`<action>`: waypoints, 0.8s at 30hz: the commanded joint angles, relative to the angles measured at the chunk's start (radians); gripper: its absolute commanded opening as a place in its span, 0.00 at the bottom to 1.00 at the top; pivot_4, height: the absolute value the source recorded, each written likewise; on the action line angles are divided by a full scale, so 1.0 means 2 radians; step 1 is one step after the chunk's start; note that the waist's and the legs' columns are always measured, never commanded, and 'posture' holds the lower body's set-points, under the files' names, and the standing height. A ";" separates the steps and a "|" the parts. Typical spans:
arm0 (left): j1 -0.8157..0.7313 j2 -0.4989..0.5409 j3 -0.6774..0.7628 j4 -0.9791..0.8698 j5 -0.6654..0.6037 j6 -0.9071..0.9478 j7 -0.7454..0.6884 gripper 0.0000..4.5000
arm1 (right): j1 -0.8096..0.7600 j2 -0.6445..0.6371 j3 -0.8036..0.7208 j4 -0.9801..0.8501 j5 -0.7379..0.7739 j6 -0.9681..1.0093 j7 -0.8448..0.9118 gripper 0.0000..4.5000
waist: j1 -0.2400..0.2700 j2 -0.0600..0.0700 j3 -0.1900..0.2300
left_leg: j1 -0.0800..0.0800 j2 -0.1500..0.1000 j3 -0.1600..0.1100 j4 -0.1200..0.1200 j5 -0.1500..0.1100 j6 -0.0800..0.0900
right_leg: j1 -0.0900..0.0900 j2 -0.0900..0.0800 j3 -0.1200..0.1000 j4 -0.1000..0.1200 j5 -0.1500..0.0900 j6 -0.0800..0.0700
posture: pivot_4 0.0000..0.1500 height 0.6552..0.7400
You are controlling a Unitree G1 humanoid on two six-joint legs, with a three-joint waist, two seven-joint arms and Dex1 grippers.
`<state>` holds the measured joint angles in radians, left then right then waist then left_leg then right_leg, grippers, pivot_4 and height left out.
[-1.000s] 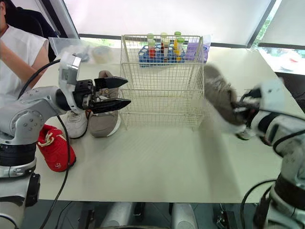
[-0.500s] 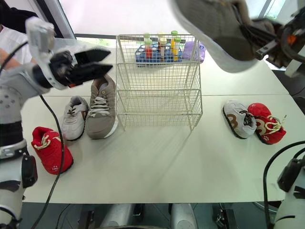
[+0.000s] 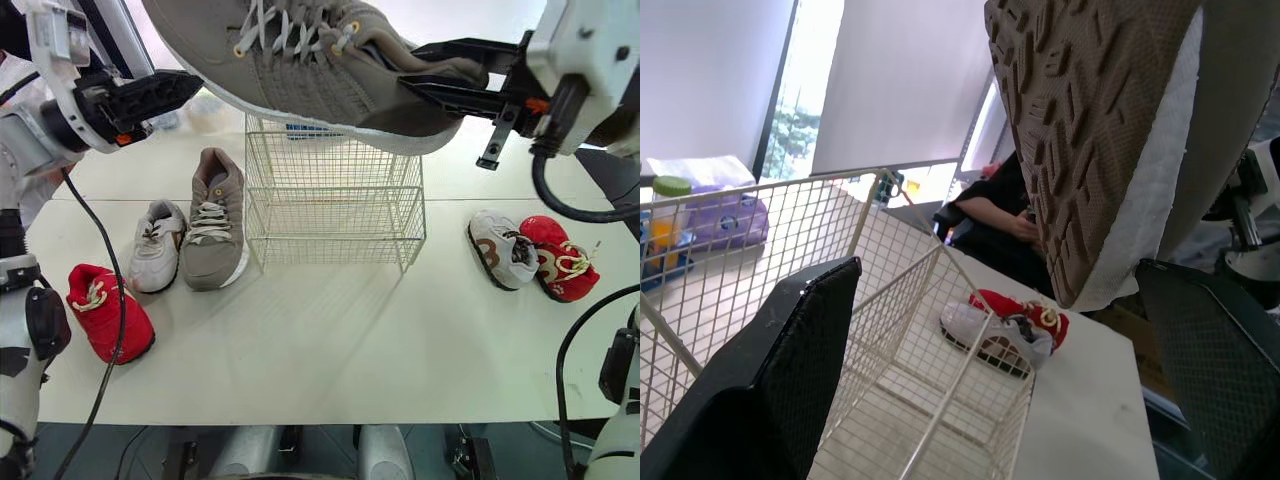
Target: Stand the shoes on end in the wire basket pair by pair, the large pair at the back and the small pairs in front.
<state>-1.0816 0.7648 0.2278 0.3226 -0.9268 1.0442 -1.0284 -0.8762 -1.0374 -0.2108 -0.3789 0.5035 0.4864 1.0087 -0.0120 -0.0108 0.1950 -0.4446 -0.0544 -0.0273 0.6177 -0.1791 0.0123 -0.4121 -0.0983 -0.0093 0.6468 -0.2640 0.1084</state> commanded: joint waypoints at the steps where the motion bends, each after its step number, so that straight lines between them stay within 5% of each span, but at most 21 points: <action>1: -0.020 0.008 0.020 -0.026 -0.021 0.008 -0.022 1.00 | -0.025 0.004 0.013 0.015 -0.023 -0.045 0.001 0.04 | -0.001 0.000 0.000 | 0.000 0.000 0.000 0.000 0.000 0.000 | 0.000 0.000 0.000 0.000 0.000 0.000 | 1.00 0.94; 6: -0.003 0.016 0.016 -0.056 -0.020 0.012 -0.040 1.00 | -0.037 0.008 0.022 0.057 -0.043 -0.064 -0.011 0.04 | -0.001 0.000 0.000 | 0.000 0.000 0.000 -0.001 0.000 0.000 | 0.000 0.000 0.000 0.000 0.000 0.000 | 1.00 0.94; 23: -0.033 -0.008 -0.004 -0.011 0.027 -0.022 -0.020 1.00 | -0.024 0.014 0.028 -0.016 0.005 -0.040 0.008 0.04 | 0.000 0.000 0.000 | 0.000 0.000 0.000 0.000 0.000 0.000 | 0.000 0.000 0.000 0.000 0.000 0.000 | 1.00 0.94; 24: -0.032 -0.010 -0.006 -0.013 0.030 -0.022 -0.020 0.95 | -0.025 0.014 0.029 -0.015 0.002 -0.040 0.008 0.04 | 0.000 0.000 0.000 | 0.000 0.000 0.000 0.000 0.000 0.000 | 0.000 0.000 0.001 0.000 0.000 0.000 | 1.00 0.94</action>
<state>-1.1169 0.7424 0.2146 0.3118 -0.8813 1.0226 -1.0673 -0.9034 -1.0064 -0.1252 -0.3705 0.4924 0.4301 1.0269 -0.0115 -0.0108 0.1951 -0.4446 -0.0547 -0.0268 0.6168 -0.1788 0.0117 -0.4126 -0.0985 -0.0083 0.6470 -0.2638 0.1082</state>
